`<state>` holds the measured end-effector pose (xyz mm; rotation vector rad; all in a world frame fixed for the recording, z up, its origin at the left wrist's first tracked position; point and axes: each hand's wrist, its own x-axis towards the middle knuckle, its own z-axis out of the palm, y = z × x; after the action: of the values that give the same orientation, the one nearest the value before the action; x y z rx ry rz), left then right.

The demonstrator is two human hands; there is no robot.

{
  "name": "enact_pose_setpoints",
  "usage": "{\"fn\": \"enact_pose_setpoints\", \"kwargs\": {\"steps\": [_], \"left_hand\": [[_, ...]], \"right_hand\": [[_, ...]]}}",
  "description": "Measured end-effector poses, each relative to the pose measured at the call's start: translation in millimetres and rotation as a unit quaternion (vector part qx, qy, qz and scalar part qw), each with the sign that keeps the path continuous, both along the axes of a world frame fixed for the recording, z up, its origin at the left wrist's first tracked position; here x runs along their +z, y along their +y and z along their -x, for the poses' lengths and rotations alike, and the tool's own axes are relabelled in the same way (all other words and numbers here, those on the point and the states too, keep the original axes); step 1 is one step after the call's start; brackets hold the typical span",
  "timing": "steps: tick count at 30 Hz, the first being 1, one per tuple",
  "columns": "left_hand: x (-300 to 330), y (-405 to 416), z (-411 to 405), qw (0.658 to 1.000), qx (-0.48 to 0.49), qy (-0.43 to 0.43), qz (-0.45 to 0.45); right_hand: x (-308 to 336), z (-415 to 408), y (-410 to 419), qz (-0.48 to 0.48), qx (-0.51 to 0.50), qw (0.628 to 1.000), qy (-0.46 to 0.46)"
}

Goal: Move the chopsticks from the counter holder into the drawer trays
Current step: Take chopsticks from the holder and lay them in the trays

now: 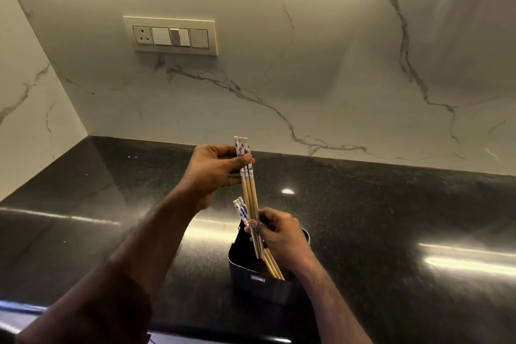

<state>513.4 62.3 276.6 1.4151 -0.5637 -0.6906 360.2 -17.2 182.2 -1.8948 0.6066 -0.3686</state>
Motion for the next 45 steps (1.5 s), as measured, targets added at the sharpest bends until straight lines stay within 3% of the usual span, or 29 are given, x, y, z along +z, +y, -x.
{"fn": "enact_pose_setpoints", "kwargs": {"steps": [5,10,18,27,35,45], "left_hand": [[28.4,7.9,0.9,1.000,-0.001,-0.021,0.017],[55.2,21.0,8.9,0.998,-0.004,-0.034,0.050],[71.9,69.5,33.4,0.995,-0.037,-0.051,0.076],[49.0,133.9,79.3,0.992,-0.114,-0.022,0.056],[31.2,149.8,157.2,0.984,-0.169,0.009,0.063],[22.8,130.9,286.2,0.974,-0.223,0.005,0.050]], "right_hand": [[24.0,12.2,10.3,-0.111,0.048,0.992,-0.039],[39.6,22.8,30.2,-0.160,0.058,0.984,-0.052],[58.2,50.4,82.2,-0.140,0.012,0.988,-0.059],[38.6,108.6,162.7,-0.131,-0.045,0.989,-0.043],[31.2,195.9,200.4,-0.093,-0.127,0.987,-0.011],[35.3,327.8,209.6,-0.117,-0.200,0.973,-0.003]]}}
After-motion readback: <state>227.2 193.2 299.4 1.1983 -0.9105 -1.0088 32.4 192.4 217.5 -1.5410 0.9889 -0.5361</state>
